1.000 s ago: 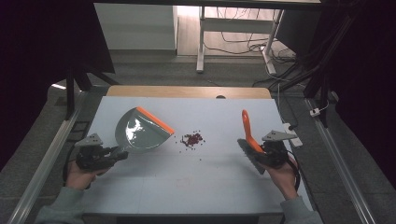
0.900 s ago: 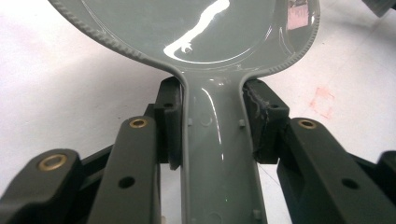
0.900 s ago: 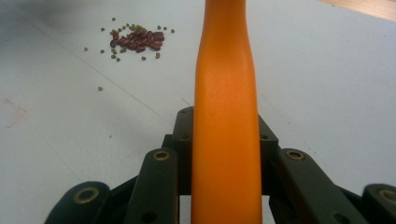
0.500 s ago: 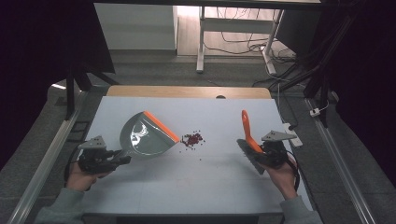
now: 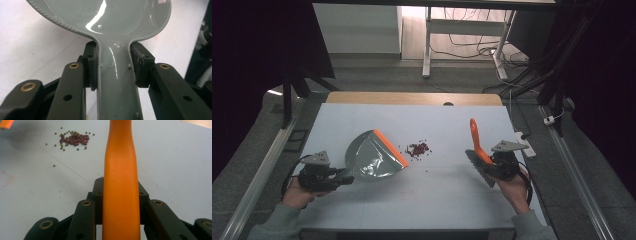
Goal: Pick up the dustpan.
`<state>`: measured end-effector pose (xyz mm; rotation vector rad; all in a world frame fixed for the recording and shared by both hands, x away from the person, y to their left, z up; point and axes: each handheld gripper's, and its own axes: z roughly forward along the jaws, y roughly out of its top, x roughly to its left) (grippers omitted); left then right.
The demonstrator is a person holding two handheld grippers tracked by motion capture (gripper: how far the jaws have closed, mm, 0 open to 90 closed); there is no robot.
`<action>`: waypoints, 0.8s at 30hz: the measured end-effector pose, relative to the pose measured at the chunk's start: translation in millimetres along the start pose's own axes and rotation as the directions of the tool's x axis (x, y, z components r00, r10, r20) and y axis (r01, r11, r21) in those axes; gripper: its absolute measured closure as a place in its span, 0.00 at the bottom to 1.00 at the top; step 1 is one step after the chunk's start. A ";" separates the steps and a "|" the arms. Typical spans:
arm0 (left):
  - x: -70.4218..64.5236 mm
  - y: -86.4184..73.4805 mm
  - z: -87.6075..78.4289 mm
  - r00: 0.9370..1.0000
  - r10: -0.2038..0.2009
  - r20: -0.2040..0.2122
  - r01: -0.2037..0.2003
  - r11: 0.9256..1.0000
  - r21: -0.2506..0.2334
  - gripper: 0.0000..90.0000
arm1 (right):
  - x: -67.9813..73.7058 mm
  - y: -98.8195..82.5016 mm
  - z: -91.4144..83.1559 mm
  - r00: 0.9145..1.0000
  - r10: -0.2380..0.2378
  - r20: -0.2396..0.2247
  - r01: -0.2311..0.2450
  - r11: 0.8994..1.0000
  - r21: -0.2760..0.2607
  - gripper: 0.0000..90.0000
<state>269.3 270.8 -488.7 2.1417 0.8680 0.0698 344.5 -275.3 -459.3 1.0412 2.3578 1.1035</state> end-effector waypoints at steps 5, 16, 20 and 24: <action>0.9 -3.0 1.9 1.000 0.014 0.022 -0.015 0.999 0.048 0.68 | 0.5 -0.2 1.4 1.000 0.000 0.001 0.000 1.000 0.006 0.78; 1.6 -4.6 11.6 1.000 0.015 0.027 -0.017 0.995 0.099 0.68 | 0.8 -0.9 2.8 1.000 -0.003 0.002 0.003 1.000 0.011 0.78; 0.7 -3.4 18.4 1.000 0.017 0.025 -0.020 0.992 0.129 0.68 | 1.3 -0.7 2.8 1.000 -0.005 0.002 0.005 1.000 0.012 0.79; -0.6 -2.1 24.7 0.999 0.021 0.027 -0.025 0.988 0.150 0.68 | 1.3 -0.3 2.3 1.000 0.001 0.001 -0.001 1.000 0.007 0.79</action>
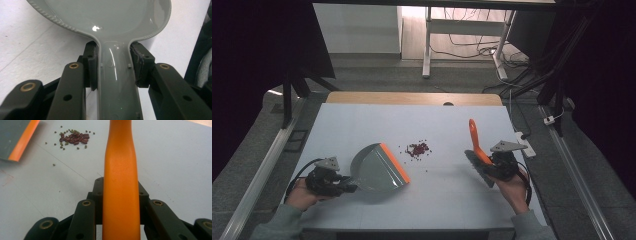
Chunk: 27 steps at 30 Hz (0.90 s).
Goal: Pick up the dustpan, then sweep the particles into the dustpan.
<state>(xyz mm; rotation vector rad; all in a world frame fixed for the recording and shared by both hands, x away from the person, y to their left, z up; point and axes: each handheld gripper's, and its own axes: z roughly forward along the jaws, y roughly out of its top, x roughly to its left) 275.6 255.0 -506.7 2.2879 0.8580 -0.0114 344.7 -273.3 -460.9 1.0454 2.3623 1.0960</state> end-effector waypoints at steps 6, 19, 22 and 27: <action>-0.2 2.9 4.3 1.000 -0.003 0.005 0.003 1.000 0.017 0.68 | 0.7 0.1 0.9 1.000 -0.001 0.000 0.001 1.000 0.001 0.78; -1.9 4.6 7.4 1.000 -0.005 0.003 0.005 0.999 0.032 0.68 | 1.9 0.4 1.2 1.000 0.000 -0.007 0.000 1.000 -0.003 0.79; -2.6 4.5 6.6 1.000 -0.004 0.000 0.004 0.999 0.033 0.68 | 3.7 3.0 0.9 1.000 0.003 -0.013 -0.004 1.000 -0.017 0.79; -1.9 4.9 7.0 1.000 -0.013 0.003 0.013 0.999 0.033 0.68 | 8.7 13.7 3.0 1.000 -0.006 -0.018 0.005 0.999 -0.040 0.79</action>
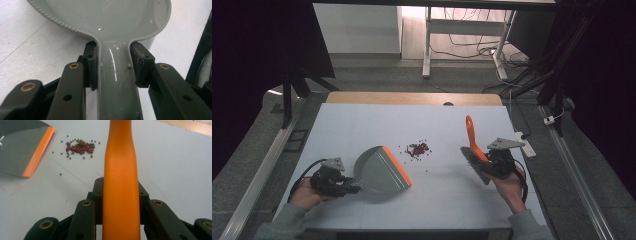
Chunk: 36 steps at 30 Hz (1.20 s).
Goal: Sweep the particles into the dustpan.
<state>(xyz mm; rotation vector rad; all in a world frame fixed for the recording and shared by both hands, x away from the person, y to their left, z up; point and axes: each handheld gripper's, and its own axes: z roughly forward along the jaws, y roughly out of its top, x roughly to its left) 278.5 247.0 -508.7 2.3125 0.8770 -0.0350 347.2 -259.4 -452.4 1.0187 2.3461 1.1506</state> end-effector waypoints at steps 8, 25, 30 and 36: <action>0.9 0.0 -0.9 1.000 -0.002 0.000 0.002 1.000 0.000 0.68 | 7.3 18.0 22.7 1.000 -0.029 -0.012 0.029 1.000 0.009 0.78; 2.7 1.1 0.9 1.000 -0.005 0.014 0.005 1.000 0.000 0.68 | 8.3 61.2 74.9 0.999 0.020 -0.032 -0.019 1.000 0.016 0.79; 2.6 2.0 1.2 1.000 -0.001 0.021 0.001 1.000 0.002 0.68 | 7.2 72.4 93.5 1.000 0.019 -0.022 -0.018 0.999 0.047 0.79; 3.2 1.9 1.9 1.000 0.002 0.024 -0.002 1.000 0.003 0.68 | 5.2 79.8 114.1 1.000 0.025 -0.011 -0.024 0.996 0.086 0.79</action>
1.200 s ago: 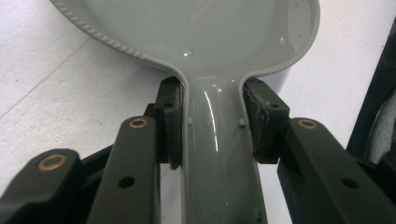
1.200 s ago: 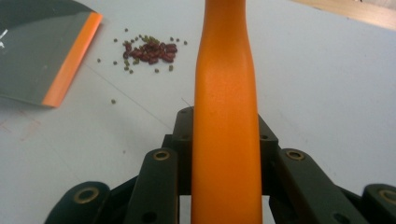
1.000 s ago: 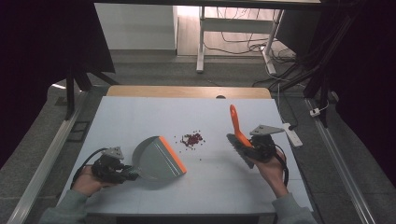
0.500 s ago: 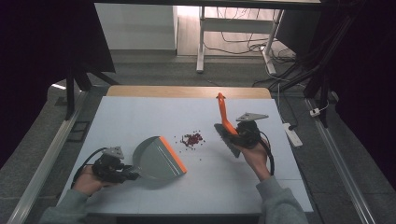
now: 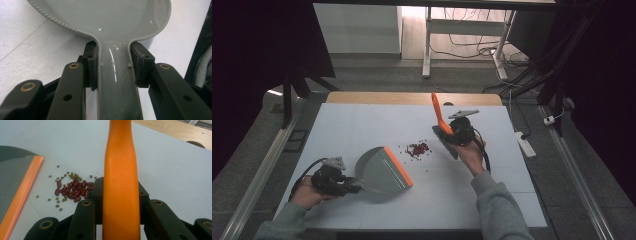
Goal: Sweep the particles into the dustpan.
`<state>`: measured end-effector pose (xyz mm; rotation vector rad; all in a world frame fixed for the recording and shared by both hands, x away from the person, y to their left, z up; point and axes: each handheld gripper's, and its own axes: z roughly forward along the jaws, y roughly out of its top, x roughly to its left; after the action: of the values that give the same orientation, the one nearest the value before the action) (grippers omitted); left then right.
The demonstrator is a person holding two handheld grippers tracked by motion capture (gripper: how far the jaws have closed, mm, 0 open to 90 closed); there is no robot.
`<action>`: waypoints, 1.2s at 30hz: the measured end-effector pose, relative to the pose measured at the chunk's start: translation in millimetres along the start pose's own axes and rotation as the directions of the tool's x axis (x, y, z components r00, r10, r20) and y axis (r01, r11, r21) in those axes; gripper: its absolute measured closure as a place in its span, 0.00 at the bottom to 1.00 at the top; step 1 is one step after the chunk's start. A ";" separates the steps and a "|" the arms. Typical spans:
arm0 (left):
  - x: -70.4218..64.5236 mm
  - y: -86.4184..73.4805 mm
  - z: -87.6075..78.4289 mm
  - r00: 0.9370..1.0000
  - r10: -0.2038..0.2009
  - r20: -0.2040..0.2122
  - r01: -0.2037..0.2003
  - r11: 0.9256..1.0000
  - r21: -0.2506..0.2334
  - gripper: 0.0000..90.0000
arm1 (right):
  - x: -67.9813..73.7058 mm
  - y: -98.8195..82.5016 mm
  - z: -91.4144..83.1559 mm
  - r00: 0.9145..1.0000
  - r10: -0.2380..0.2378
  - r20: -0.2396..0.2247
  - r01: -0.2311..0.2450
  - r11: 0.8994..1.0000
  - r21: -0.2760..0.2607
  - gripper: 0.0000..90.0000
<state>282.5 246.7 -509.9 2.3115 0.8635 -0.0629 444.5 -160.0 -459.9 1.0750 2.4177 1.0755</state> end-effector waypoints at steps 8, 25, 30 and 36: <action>0.5 0.4 0.6 1.000 -0.005 0.003 0.005 1.000 0.000 0.68 | -0.9 9.1 22.6 1.000 0.002 0.028 -0.003 1.000 0.031 0.79; 1.9 0.3 1.9 1.000 -0.010 0.015 0.010 1.000 0.000 0.68 | 2.9 18.0 47.9 0.999 -0.003 0.046 0.000 0.998 0.067 0.79; 2.9 0.5 2.5 1.000 -0.015 0.023 0.015 1.000 0.002 0.68 | 4.7 21.5 57.3 0.997 -0.033 0.063 0.027 0.995 0.093 0.79; 4.8 1.2 4.3 0.999 -0.018 0.035 0.018 1.000 0.002 0.68 | 4.7 26.8 66.3 0.996 -0.043 0.072 0.035 0.994 0.108 0.79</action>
<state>287.7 246.1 -513.8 2.2977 0.8671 -0.1125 489.4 -110.3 -485.3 1.0757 2.4505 0.8869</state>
